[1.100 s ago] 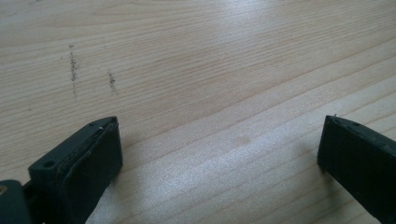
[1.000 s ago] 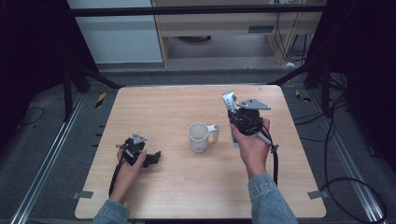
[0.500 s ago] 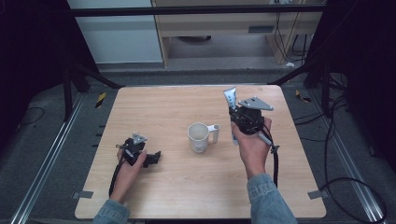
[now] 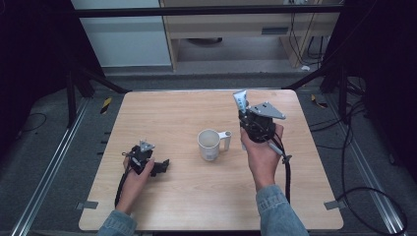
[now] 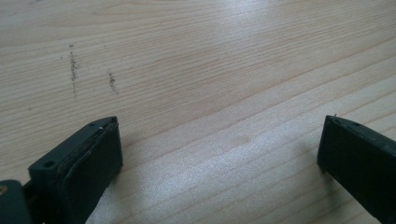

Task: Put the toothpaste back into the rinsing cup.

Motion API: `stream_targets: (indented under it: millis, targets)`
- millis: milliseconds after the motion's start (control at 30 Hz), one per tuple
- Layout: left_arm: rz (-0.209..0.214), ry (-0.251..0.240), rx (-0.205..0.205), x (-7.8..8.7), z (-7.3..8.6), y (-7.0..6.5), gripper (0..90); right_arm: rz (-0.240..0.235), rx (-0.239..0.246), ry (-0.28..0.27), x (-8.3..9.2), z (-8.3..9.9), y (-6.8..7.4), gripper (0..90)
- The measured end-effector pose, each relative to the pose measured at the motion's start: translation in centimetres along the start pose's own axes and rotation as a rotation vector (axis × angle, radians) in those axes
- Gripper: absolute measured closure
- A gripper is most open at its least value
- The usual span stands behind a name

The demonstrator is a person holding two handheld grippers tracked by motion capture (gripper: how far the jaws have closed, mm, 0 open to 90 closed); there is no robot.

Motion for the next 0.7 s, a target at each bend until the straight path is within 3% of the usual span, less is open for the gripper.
stream_targets:
  millis: [700]
  targets:
    - [-0.001,0.0,-0.003,0.0,0.0,0.0,0.0,-0.001,-0.009,-0.055,0.6,-0.9,1.2,78.3]
Point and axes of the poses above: each handheld gripper's, and its own axes: x roughly backward along the jaws, z roughly out of its underside, y roughly to its left, the point moved 4 cm from there along -x, roughly forward along the jaws, and after that the axes turned 11 degrees about y, right-handed, at the moved point
